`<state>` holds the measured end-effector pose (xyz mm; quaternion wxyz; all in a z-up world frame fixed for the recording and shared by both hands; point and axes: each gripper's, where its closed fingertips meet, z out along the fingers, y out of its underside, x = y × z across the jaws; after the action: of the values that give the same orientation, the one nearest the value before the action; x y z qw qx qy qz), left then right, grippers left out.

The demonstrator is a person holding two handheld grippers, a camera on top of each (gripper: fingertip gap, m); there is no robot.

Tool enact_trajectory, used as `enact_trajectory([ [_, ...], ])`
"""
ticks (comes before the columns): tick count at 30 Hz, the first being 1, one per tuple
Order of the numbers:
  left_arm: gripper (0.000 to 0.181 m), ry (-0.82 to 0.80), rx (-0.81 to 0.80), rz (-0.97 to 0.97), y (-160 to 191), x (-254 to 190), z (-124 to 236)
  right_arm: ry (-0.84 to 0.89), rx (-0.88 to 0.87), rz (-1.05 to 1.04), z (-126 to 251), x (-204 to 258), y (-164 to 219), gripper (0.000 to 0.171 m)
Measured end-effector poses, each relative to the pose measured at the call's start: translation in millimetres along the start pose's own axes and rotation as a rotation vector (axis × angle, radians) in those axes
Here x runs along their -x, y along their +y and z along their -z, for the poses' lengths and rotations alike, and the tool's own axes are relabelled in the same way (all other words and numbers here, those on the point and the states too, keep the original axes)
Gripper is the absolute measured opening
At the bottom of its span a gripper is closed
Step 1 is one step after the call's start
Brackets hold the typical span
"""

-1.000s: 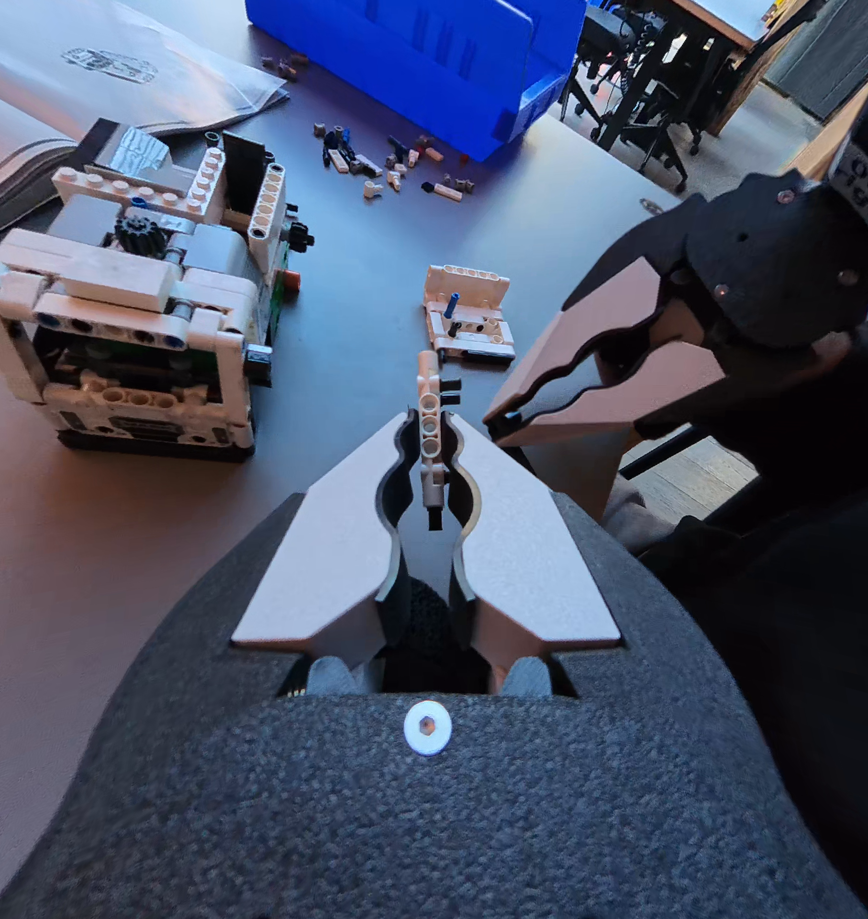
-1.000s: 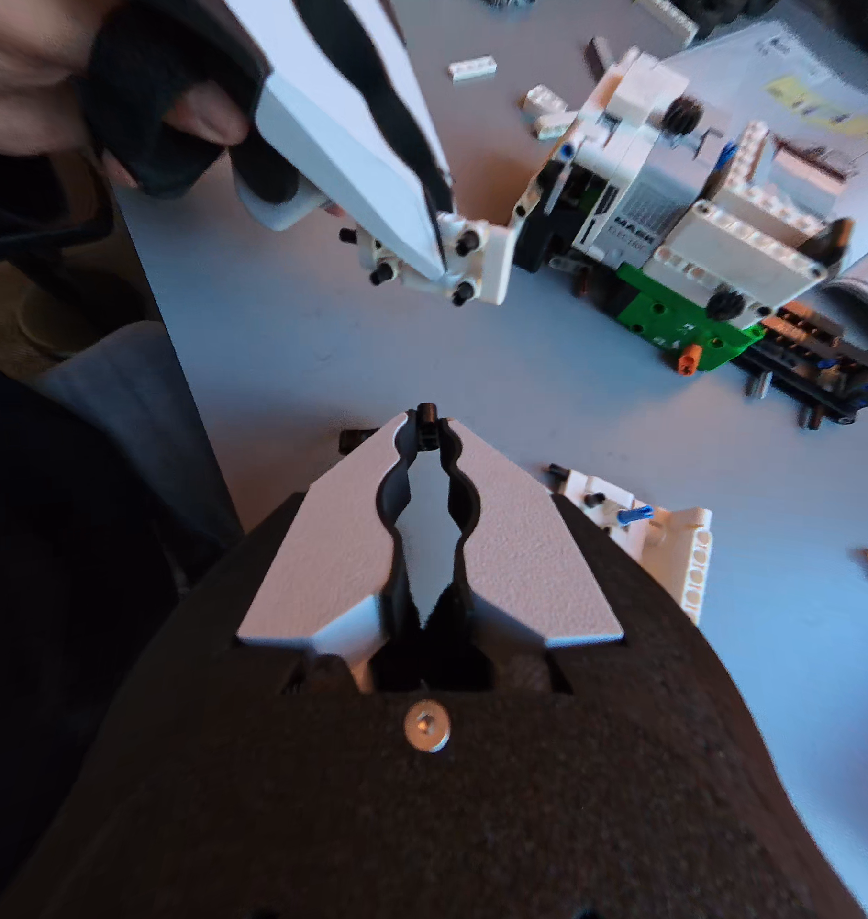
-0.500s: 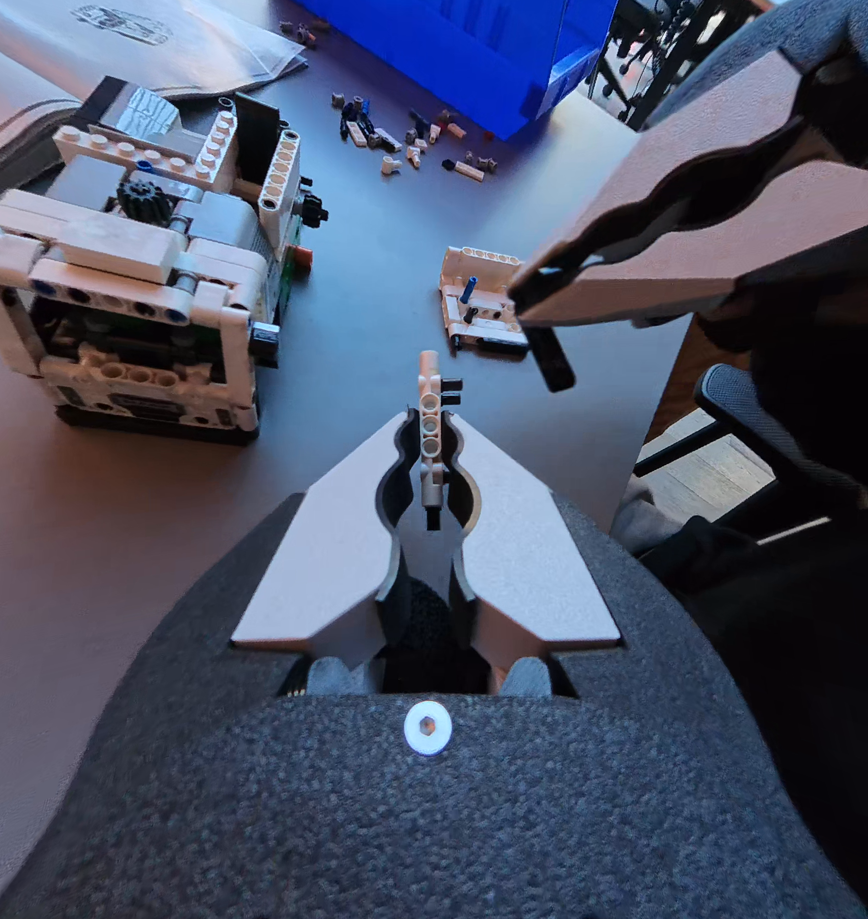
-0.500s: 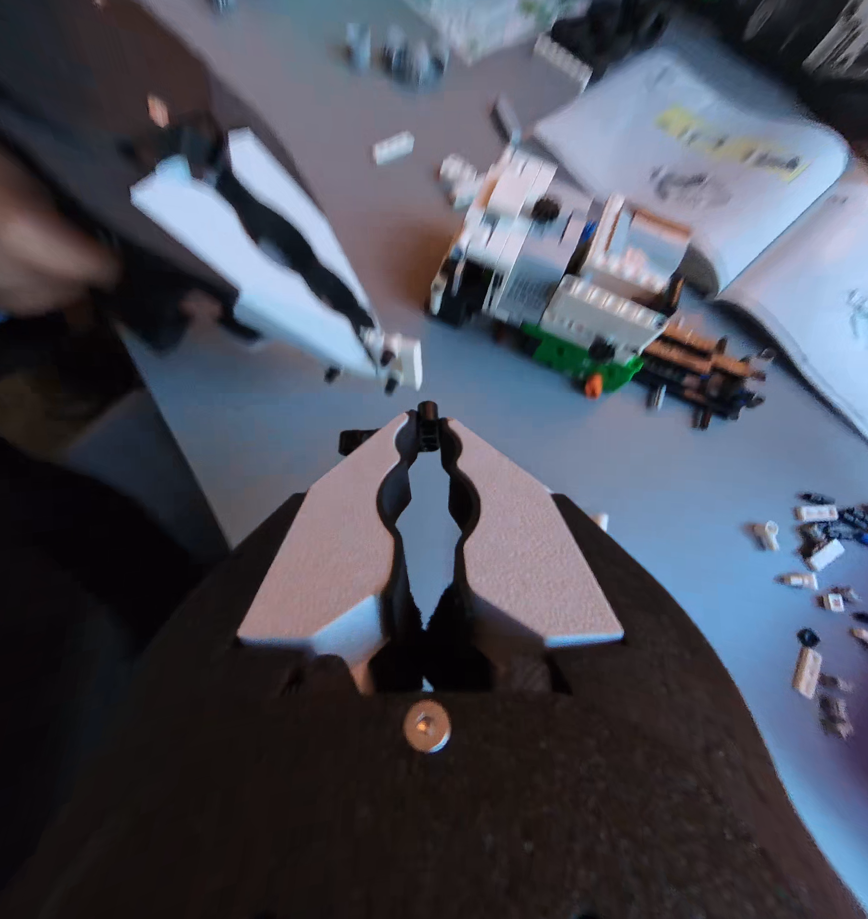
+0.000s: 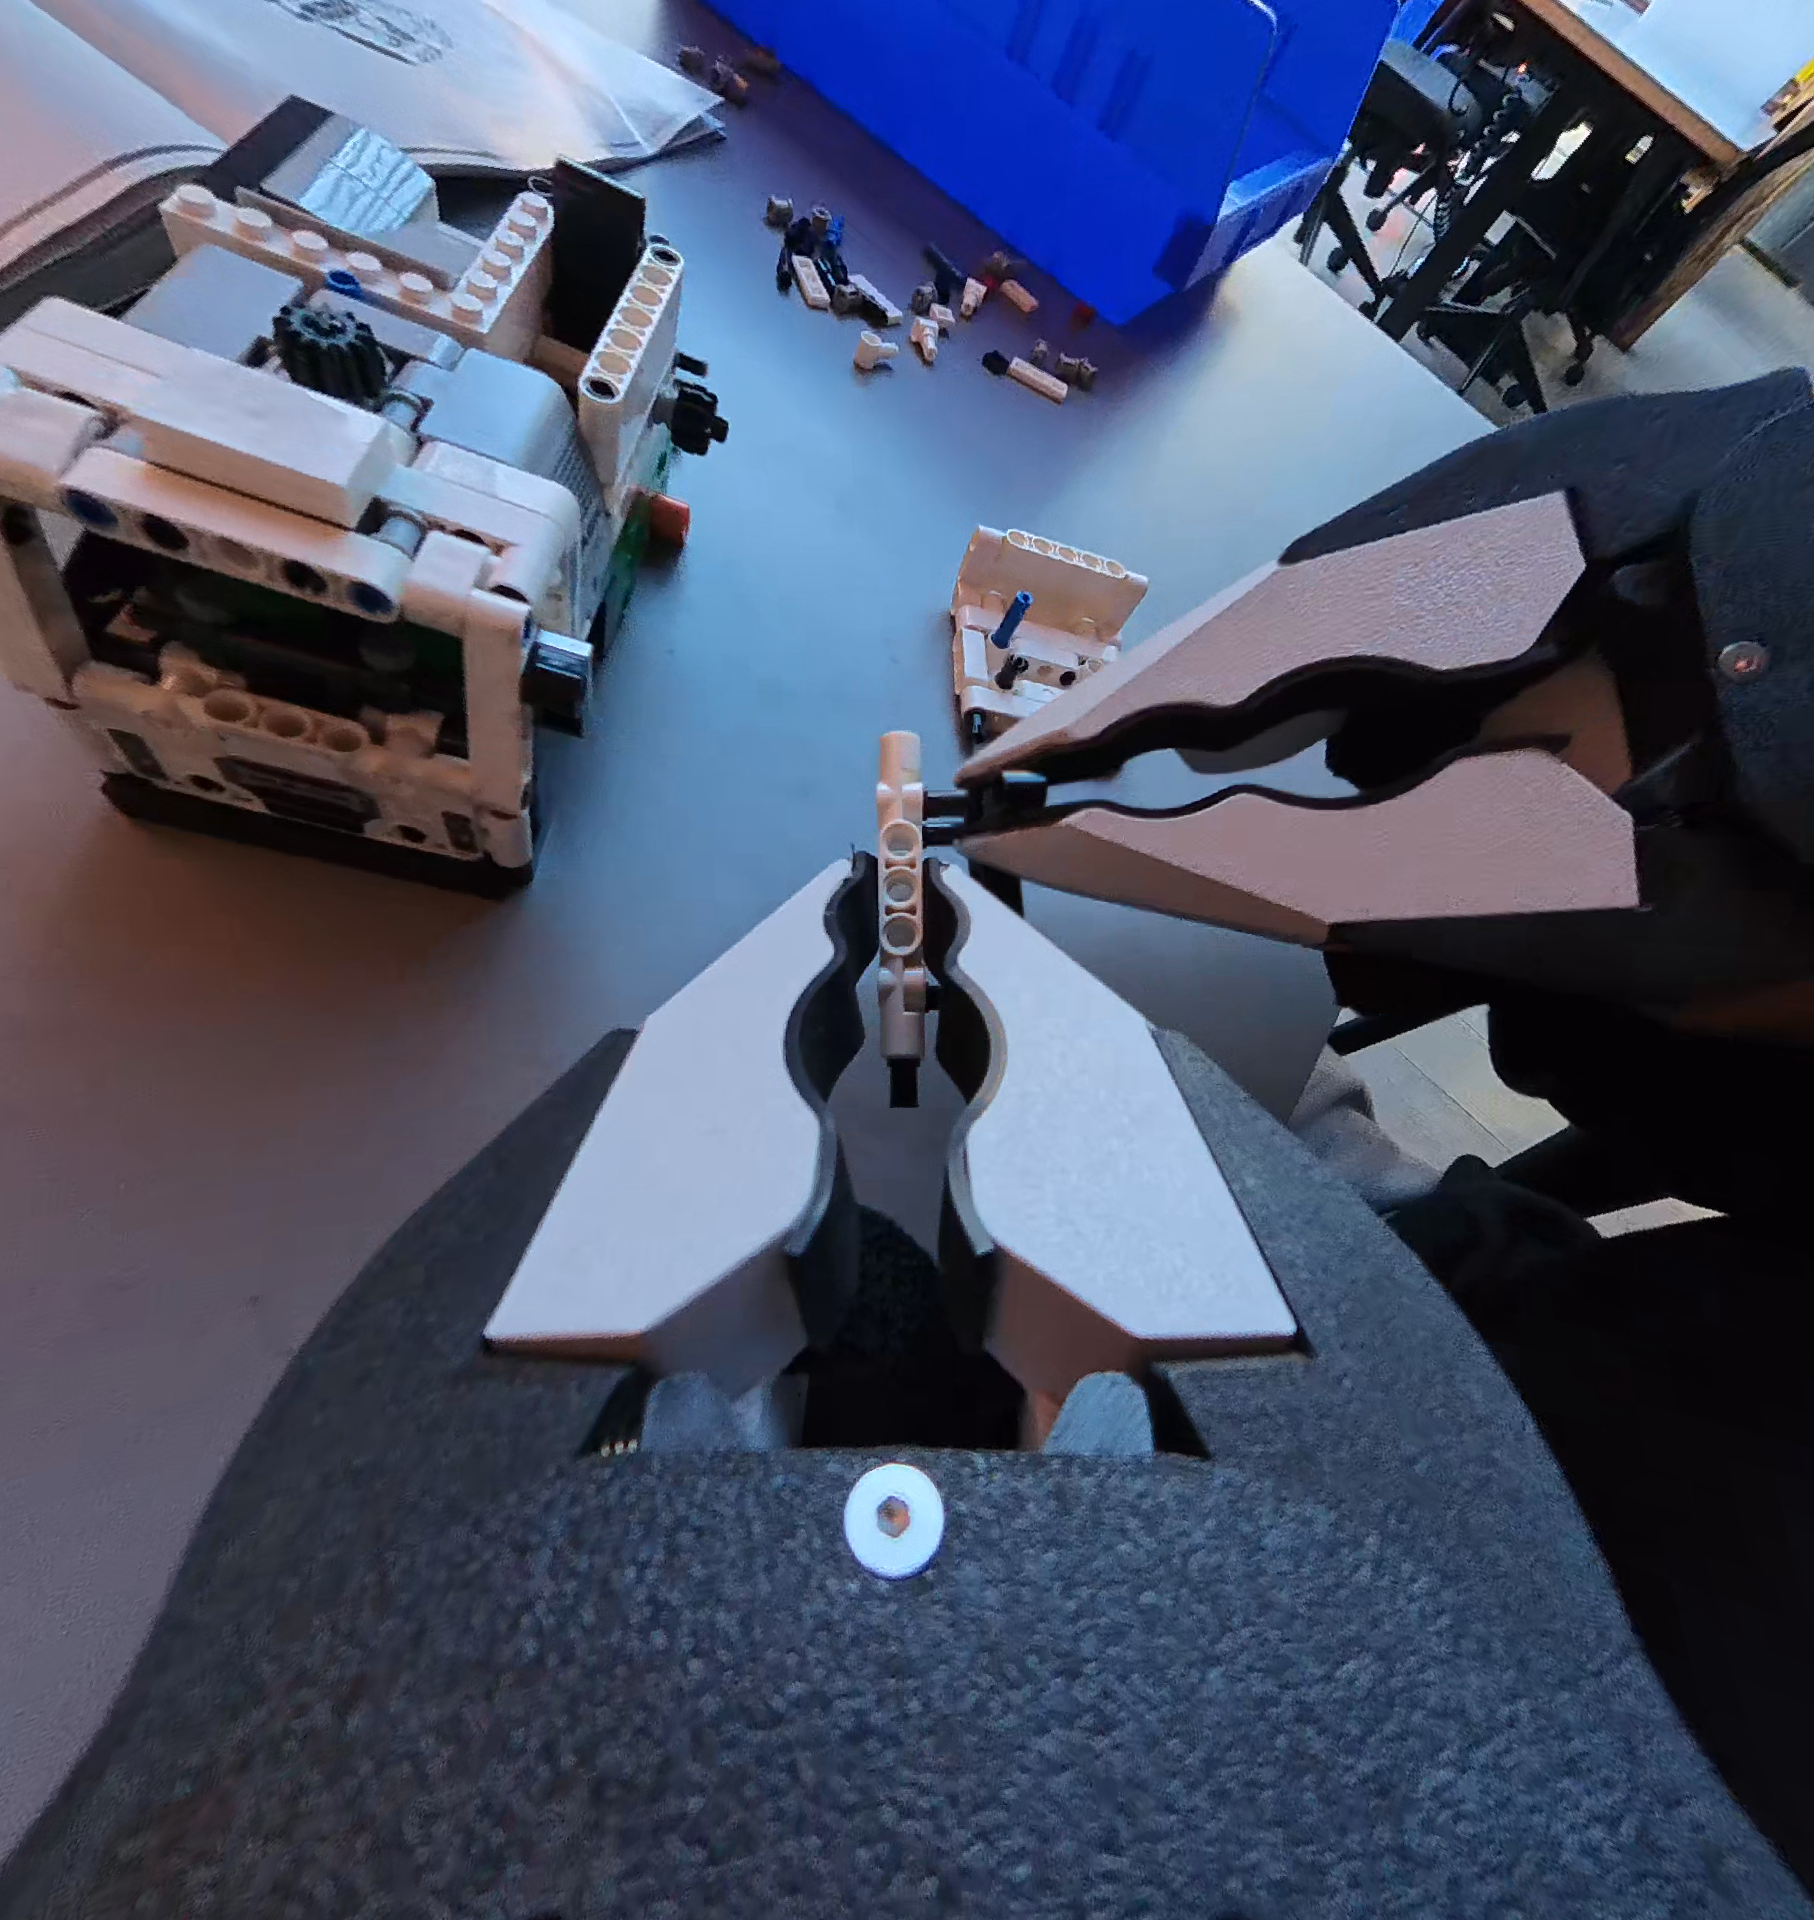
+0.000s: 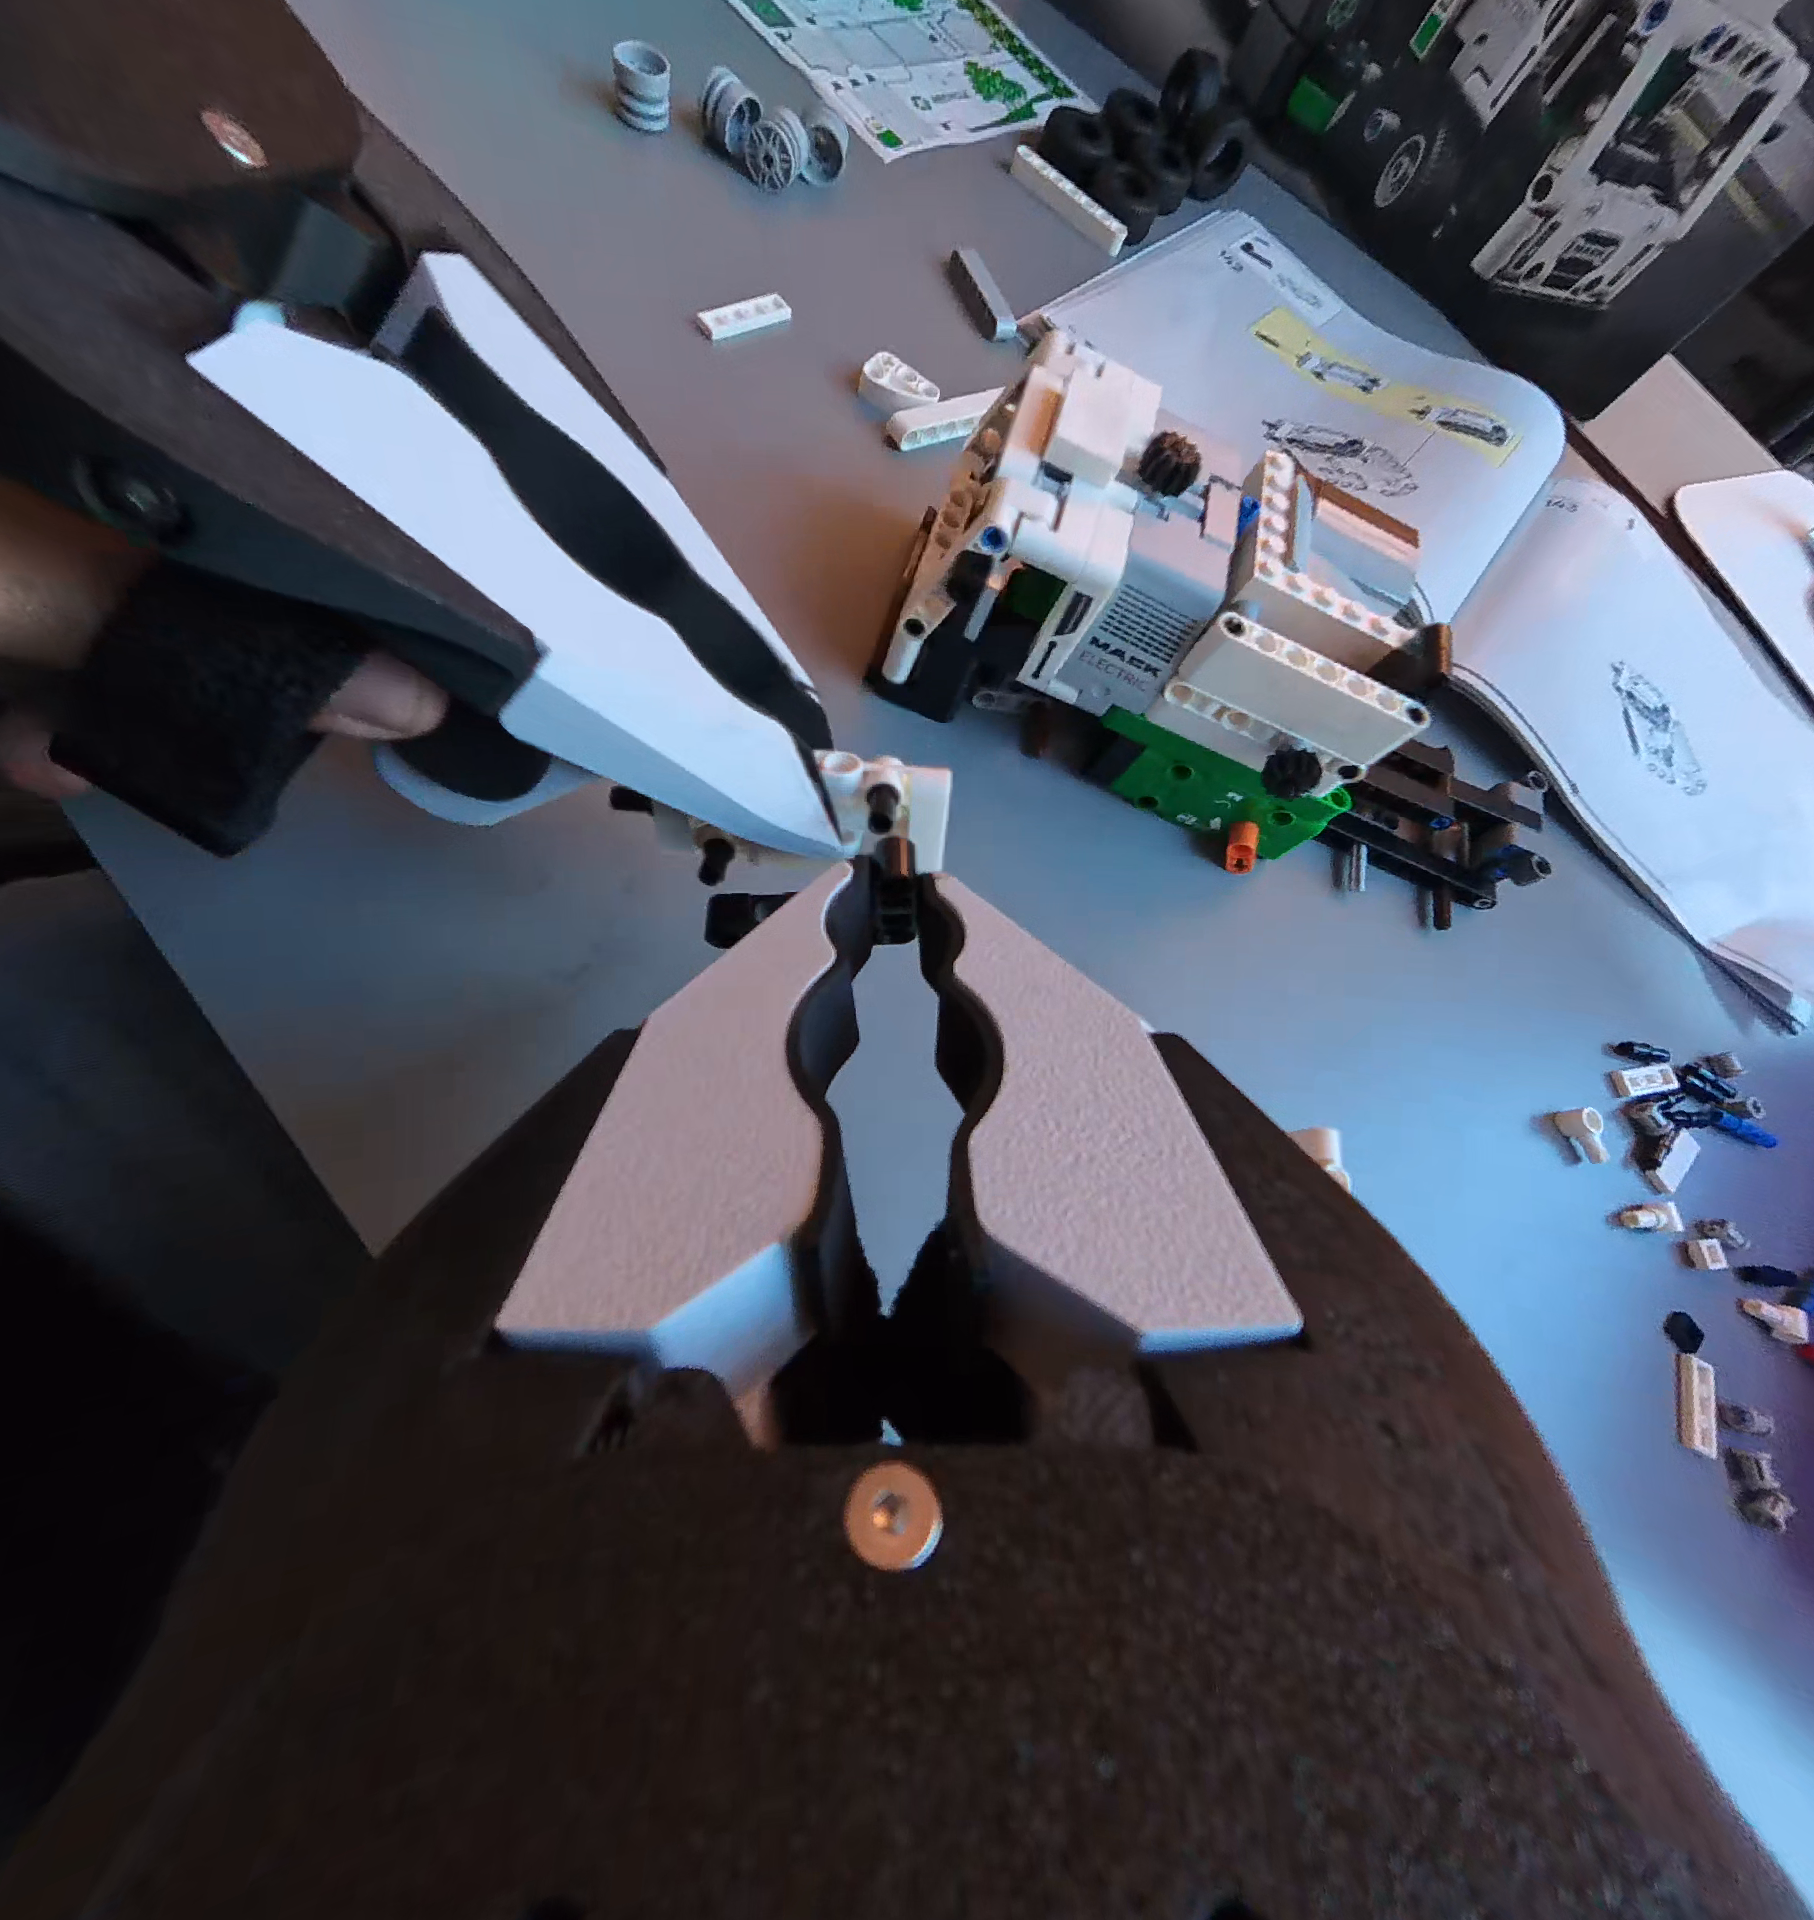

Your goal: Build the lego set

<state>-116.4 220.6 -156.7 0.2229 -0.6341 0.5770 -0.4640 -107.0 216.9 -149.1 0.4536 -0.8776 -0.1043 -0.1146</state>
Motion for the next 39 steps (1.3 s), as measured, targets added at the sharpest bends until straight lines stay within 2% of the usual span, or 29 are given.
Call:
enact_trajectory([
  [7, 0.007, -0.082, 0.002, -0.057, 1.7, 1.5, -1.0, 0.024, -0.007, 0.003, -3.6, 3.0, -0.6, 0.007],
  [13, 0.007, -0.148, -0.033, -0.095, -2.5, 3.4, 1.6, 0.001, -0.076, -0.085, -4.0, -0.2, -5.7, 0.007],
  [24, 0.007, -0.228, -0.067, -0.219, -7.0, 1.7, 3.5, 0.063, -0.206, 0.014, -2.9, -1.4, -8.4, 0.007],
  [27, 0.007, -0.18, -0.059, -0.163, -6.3, 0.7, 2.4, 0.053, -0.181, -0.006, -3.1, -1.6, -7.1, 0.007],
  [32, 0.007, -0.008, -0.074, 0.045, -7.5, -5.6, 3.2, 0.056, -0.164, 0.028, 1.7, -1.5, -9.9, 0.007],
  [39, 0.007, 0.023, -0.106, 0.02, -12.8, -11.6, 4.7, 0.065, -0.178, 0.037, 8.4, -4.0, -13.7, 0.007],
])
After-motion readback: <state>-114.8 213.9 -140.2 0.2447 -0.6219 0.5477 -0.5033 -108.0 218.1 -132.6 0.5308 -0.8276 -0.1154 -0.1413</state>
